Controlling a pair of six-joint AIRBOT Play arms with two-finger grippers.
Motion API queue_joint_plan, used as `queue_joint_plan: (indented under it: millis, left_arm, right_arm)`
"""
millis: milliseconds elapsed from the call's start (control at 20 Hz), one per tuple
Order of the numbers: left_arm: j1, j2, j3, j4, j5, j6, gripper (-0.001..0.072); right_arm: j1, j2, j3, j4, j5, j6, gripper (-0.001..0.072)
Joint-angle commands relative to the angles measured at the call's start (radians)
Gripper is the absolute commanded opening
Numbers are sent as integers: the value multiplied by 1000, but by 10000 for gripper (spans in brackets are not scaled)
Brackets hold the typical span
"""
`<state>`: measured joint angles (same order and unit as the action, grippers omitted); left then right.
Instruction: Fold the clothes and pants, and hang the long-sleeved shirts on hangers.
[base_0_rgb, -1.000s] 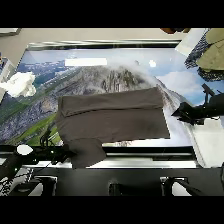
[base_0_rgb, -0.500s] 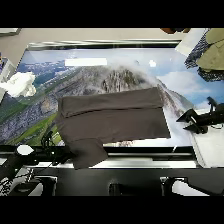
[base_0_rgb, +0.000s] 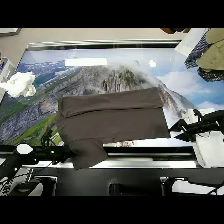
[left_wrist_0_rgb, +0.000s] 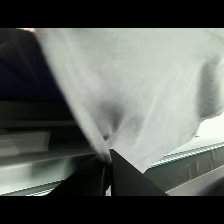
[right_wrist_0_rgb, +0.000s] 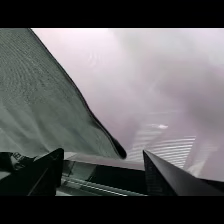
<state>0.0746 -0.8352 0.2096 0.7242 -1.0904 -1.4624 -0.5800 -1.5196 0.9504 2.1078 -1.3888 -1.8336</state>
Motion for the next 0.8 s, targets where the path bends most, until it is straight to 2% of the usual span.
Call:
queue_joint_plan:
  millis: [0,150,300,350,400,450,600,750]
  left_arm:
    - [0,1,19,0,3,-3,20]
    - [0,1,25,0,3,-3,20]
    - [0,1,26,0,3,-3,20]
    - [0,1,26,0,3,-3,20]
    - [0,1,26,0,3,-3,19]
    - [0,1,28,1,3,-3,20]
    - [18,1,70,38,-28,-3,19]
    - [94,2,166,152,-130,-19,18]
  right_arm:
    - [0,-14,-42,80,34,-64,538]
    - [0,-14,-60,90,37,-74,522]
    - [0,-14,-60,90,27,-75,404]
    - [0,-14,-60,92,21,-81,284]
    - [0,-14,-60,98,11,-93,123]
    - [0,-13,-60,105,-2,-101,30]
    - [0,17,-60,114,-37,-106,30]
    - [0,113,-60,114,-39,-85,29]
